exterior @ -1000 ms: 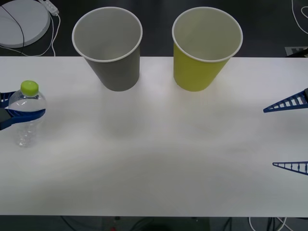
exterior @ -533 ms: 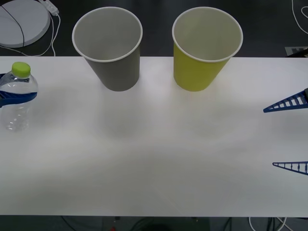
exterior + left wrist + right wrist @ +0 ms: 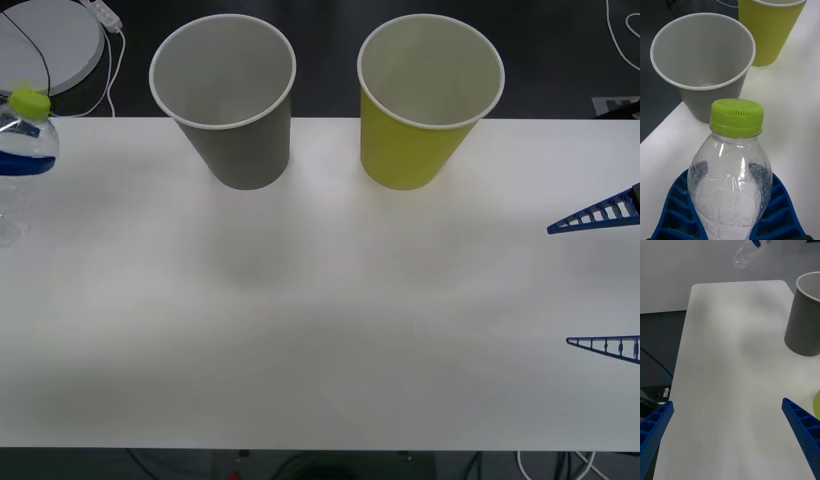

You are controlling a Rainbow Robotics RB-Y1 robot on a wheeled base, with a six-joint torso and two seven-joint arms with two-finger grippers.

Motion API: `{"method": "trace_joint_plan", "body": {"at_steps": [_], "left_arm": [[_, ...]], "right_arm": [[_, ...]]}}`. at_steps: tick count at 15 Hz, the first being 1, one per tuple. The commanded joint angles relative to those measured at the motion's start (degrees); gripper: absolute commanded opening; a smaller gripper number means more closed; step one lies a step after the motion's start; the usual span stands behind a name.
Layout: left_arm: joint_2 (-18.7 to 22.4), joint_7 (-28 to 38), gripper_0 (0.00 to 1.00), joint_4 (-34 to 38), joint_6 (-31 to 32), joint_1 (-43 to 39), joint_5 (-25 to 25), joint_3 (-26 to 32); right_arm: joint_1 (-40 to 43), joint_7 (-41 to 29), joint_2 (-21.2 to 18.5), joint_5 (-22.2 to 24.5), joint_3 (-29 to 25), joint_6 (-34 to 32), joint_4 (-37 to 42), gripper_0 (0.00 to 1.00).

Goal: Put the can into the green bin and the plastic bottle into the gray bin

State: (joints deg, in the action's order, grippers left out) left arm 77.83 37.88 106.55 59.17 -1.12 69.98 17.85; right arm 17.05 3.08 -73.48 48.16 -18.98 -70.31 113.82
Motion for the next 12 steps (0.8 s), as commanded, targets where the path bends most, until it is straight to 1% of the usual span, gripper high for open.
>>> {"method": "trace_joint_plan", "body": {"at_steps": [1,3,7,12], "left_arm": [[1.4,3.5,0.00,-1.6,4.6,4.6,1.8,0.0],[1.6,4.3,0.00,-3.3,7.2,7.8,2.0,-0.8],[3.2,4.7,0.00,-7.5,7.5,17.2,2.4,-9.6],[3.4,4.9,0.00,-12.4,7.9,28.4,3.1,-19.9]], "right_arm": [[0.0,0.0,0.0,0.0,0.0,0.0,0.0,1.00],[0.0,0.0,0.0,0.0,0.0,0.0,0.0,1.00],[0.0,0.0,0.0,0.0,0.0,0.0,0.0,1.00],[0.0,0.0,0.0,0.0,0.0,0.0,0.0,1.00]]}}
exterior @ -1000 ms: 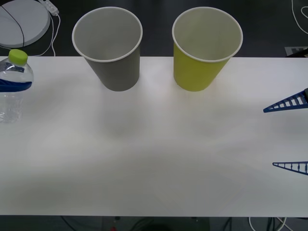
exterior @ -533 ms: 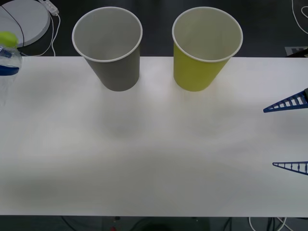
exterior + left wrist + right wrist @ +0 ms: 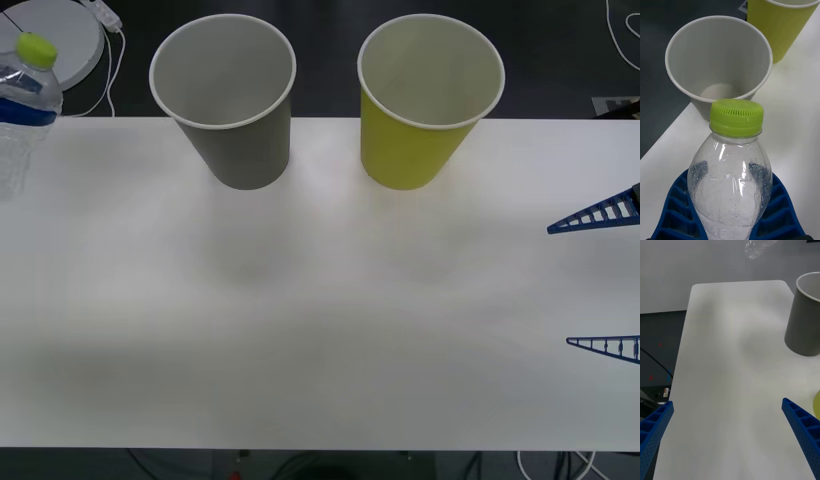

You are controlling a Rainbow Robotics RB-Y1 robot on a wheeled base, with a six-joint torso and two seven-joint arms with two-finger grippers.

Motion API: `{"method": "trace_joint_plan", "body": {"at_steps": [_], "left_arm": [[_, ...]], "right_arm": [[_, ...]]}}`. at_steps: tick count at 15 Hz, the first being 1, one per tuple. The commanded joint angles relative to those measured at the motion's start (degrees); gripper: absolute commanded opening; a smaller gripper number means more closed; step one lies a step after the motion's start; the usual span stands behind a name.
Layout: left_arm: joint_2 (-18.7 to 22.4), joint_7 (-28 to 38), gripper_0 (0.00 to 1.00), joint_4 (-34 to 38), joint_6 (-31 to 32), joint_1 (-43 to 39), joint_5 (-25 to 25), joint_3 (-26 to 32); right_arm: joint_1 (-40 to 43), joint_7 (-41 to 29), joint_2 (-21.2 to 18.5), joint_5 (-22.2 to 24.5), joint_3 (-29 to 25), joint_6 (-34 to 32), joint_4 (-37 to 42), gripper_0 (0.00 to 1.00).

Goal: Put the can into the green bin and the plastic bottle into the gray bin

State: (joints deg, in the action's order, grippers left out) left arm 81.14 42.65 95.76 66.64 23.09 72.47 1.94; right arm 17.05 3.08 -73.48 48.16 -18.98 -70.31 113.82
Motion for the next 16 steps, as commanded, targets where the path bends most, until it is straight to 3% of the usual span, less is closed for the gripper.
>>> {"method": "trace_joint_plan", "body": {"at_steps": [1,6,11,16], "left_arm": [[0.0,0.3,0.00,-2.8,1.7,7.1,1.4,-6.1],[0.1,1.7,0.00,-8.4,6.4,20.7,2.6,-16.0],[-0.8,2.4,0.00,-14.1,6.9,34.2,2.6,-28.7],[-5.2,2.9,0.00,-21.1,12.7,44.5,5.3,-34.1]], "right_arm": [[0.0,0.0,0.0,0.0,0.0,0.0,0.0,1.00],[0.0,0.0,0.0,0.0,0.0,0.0,0.0,1.00],[0.0,0.0,0.0,0.0,0.0,0.0,0.0,1.00],[0.0,0.0,0.0,0.0,0.0,0.0,0.0,1.00]]}}
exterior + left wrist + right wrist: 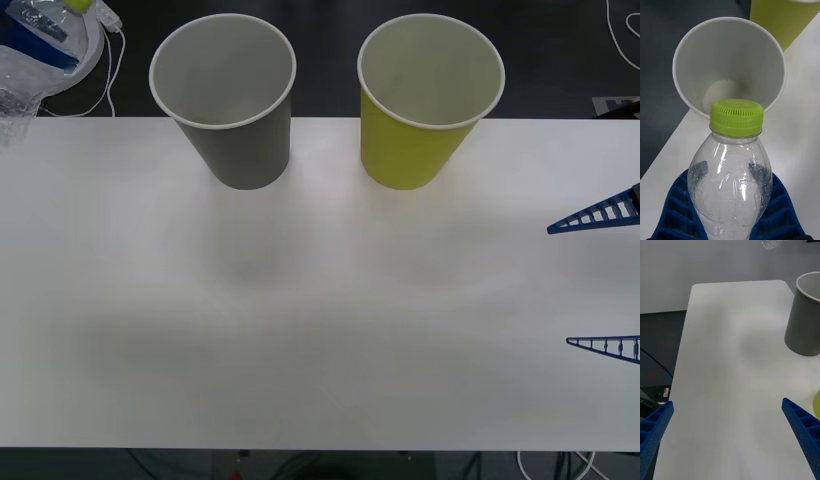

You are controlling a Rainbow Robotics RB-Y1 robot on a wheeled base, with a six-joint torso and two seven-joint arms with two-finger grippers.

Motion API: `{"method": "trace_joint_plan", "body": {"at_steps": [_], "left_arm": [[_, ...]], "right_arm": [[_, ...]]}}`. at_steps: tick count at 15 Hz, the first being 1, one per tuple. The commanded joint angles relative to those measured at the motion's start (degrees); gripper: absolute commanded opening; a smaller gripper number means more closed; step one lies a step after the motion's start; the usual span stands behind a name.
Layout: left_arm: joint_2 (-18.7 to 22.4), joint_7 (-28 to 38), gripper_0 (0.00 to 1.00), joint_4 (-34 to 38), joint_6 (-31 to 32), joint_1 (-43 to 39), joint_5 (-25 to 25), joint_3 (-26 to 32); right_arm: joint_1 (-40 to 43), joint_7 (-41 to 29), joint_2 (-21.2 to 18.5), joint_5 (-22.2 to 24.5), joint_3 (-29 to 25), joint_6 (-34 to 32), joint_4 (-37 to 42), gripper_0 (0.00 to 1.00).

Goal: Put the can into the green bin and the plastic bottle into the gray bin

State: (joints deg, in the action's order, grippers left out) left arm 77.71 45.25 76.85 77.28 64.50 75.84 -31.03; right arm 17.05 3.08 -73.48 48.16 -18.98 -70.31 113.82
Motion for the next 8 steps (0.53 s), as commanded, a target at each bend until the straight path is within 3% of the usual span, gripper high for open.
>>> {"method": "trace_joint_plan", "body": {"at_steps": [1,4,8], "left_arm": [[-3.0,0.5,0.00,-2.9,3.2,4.5,3.9,-1.5],[-6.3,1.4,0.00,-6.1,4.4,8.0,5.8,-2.8],[-10.7,1.9,0.00,-13.0,4.5,18.2,6.3,-12.3]], "right_arm": [[0.0,0.0,0.0,0.0,0.0,0.0,0.0,1.00],[0.0,0.0,0.0,0.0,0.0,0.0,0.0,1.00],[0.0,0.0,0.0,0.0,0.0,0.0,0.0,1.00]]}}
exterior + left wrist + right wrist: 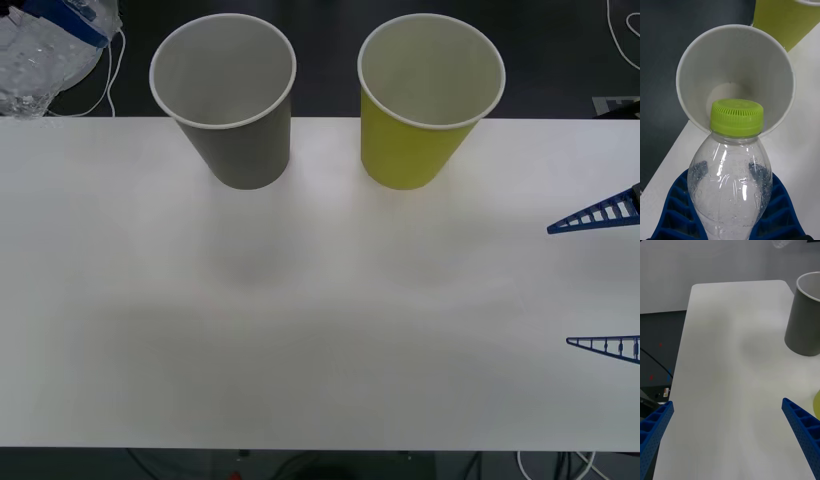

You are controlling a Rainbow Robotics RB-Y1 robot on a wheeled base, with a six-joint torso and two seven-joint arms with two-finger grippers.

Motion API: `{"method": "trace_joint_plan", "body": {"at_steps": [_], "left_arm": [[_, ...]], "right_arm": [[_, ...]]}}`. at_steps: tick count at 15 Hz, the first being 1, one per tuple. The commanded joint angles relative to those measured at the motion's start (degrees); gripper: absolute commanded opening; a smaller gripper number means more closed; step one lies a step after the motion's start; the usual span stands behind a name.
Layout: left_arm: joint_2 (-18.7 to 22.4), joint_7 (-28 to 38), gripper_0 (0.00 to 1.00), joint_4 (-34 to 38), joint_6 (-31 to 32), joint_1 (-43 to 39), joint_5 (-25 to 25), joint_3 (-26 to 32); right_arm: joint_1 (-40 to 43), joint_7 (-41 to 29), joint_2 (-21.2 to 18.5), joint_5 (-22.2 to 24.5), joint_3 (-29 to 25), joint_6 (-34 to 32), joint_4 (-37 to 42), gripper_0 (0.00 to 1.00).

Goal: Put the can into the green bin and the plastic bottle into the gray bin

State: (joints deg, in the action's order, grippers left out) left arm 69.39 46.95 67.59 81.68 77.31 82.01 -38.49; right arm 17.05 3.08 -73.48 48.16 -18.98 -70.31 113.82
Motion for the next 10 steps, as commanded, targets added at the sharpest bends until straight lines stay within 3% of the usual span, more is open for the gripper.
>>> {"method": "trace_joint_plan", "body": {"at_steps": [1,10], "left_arm": [[-3.6,0.3,0.00,-5.8,0.0,7.9,0.1,-7.0],[-15.6,0.6,0.00,-21.3,0.0,16.9,2.0,-8.6]], "right_arm": [[0.0,0.0,0.0,0.0,0.0,0.0,0.0,1.00],[0.0,0.0,0.0,0.0,0.0,0.0,0.0,1.00]]}}
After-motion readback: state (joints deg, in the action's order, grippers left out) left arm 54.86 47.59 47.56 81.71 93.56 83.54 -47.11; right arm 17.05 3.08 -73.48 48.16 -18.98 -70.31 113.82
